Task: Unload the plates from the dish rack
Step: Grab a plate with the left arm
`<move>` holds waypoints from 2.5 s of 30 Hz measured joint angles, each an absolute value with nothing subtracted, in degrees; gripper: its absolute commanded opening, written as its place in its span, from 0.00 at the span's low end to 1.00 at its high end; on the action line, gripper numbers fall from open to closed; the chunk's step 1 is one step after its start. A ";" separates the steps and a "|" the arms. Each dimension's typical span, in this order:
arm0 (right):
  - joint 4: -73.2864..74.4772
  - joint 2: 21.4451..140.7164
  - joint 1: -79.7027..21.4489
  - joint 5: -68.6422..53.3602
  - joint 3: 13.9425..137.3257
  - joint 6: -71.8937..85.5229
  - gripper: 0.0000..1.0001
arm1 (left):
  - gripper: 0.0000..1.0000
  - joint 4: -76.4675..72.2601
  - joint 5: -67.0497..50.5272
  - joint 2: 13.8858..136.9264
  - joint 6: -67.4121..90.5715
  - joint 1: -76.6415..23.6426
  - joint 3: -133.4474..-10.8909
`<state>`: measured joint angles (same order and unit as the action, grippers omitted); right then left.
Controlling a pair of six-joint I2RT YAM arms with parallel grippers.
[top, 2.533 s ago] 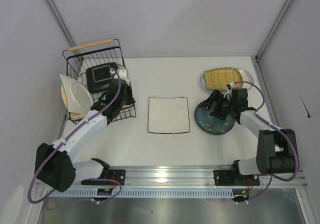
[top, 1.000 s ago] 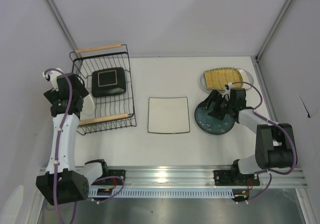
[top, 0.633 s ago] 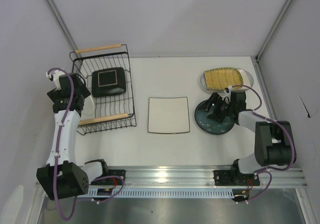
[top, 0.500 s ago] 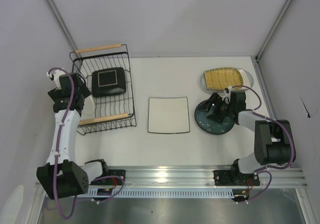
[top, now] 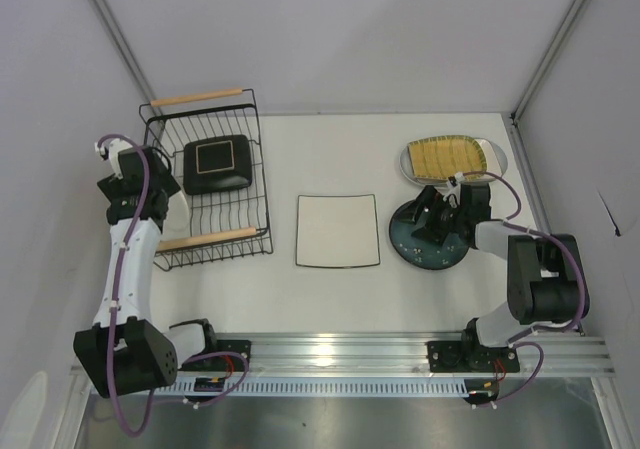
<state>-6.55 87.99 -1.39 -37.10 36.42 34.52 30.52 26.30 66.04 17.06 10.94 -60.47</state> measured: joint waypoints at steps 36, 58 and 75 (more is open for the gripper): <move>-10.68 90.96 -2.09 -38.92 37.21 36.01 1.00 | 0.24 29.91 11.92 70.30 8.95 2.76 -58.61; -8.51 90.96 -2.70 -37.76 38.37 35.75 1.00 | 0.00 36.16 12.49 70.22 7.11 -2.68 -60.93; -5.06 89.65 -3.86 -34.70 39.09 34.65 1.00 | 0.00 43.90 -0.30 64.12 13.50 -4.21 -66.30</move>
<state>-5.06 89.65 -3.86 -34.70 39.09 34.65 43.90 -0.30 64.12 13.50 -4.21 -66.30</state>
